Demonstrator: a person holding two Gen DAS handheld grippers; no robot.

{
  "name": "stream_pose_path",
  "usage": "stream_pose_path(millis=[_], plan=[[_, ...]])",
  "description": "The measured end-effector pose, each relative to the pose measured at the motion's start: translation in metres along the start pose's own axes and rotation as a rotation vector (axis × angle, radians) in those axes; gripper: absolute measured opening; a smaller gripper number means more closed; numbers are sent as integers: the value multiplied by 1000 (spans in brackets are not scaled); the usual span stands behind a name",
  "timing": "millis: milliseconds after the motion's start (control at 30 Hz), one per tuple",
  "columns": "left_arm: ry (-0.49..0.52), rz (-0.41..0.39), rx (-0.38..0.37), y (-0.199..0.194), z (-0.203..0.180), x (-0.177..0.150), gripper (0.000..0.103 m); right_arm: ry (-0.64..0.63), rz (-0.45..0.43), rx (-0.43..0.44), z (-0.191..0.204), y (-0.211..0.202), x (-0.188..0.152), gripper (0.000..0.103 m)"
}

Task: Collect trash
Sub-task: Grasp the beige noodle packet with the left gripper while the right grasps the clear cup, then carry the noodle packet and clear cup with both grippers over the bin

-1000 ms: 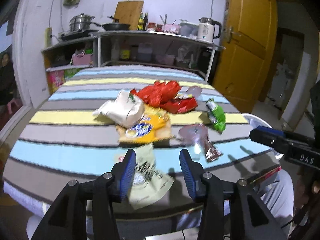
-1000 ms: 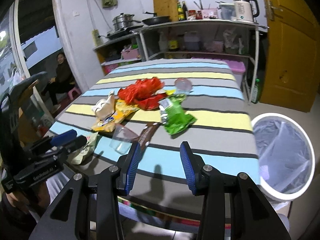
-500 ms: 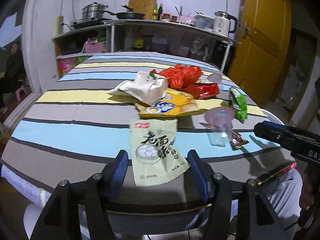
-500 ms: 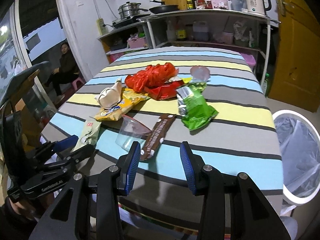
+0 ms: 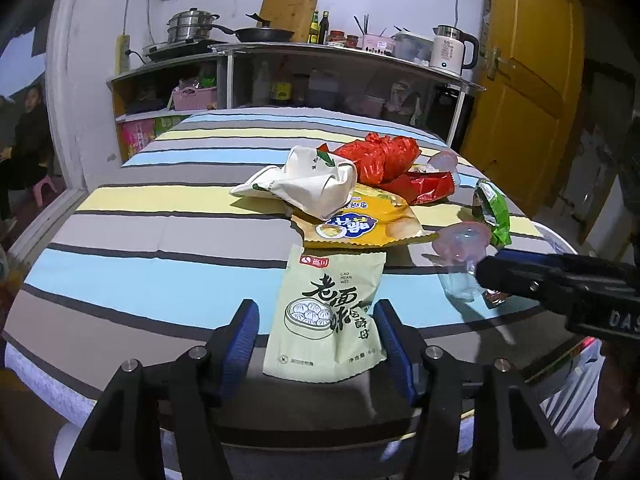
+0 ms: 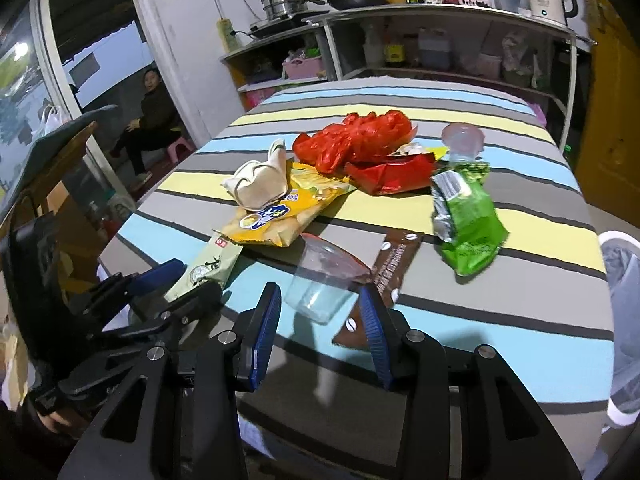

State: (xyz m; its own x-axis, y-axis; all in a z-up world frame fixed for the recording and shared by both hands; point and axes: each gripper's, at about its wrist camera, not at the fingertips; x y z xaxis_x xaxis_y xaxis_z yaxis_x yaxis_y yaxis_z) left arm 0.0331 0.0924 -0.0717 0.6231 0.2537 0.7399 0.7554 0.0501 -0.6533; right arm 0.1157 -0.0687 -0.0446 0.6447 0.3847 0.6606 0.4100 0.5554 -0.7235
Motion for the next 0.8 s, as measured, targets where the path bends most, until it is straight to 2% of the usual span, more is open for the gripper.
stream_pose_path(millis=[33,200,267,433,667,700,733,800], plan=[[5,-2,7,0,0,0,51,3,3,-1,1,2,1,43],[3,-6,4,1,3,1,48,6,28,-7,3,15,7,42],[5,-8,1,1,3,2,46,-2,38,-13,5,18,8,39],[10,-17,-20,-1,3,4,36,-8,27,-21,5,17,9,36],[6,-19,-31,-3,0,5,26,-9,-1,-19,5,4,8,36],[8,-23,-32,-4,-1,5,21,-8,-6,-19,4,1,7,35],[15,-27,-45,-5,-3,6,10,-6,-11,-18,3,-1,7,35],[17,-22,-50,-4,-5,6,10,-2,-19,-17,3,-4,6,35]])
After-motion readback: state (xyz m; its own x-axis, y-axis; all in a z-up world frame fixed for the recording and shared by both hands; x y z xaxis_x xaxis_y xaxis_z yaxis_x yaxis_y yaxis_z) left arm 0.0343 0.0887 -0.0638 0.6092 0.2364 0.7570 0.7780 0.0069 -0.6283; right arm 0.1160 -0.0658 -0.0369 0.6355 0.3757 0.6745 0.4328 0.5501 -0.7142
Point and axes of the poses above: each gripper's, at about its wrist camera, not at the fingertips, and y roughly the way its jaws point, z to its left, x to its top, and after that the axes turned 4 degrees about -y, right-handed
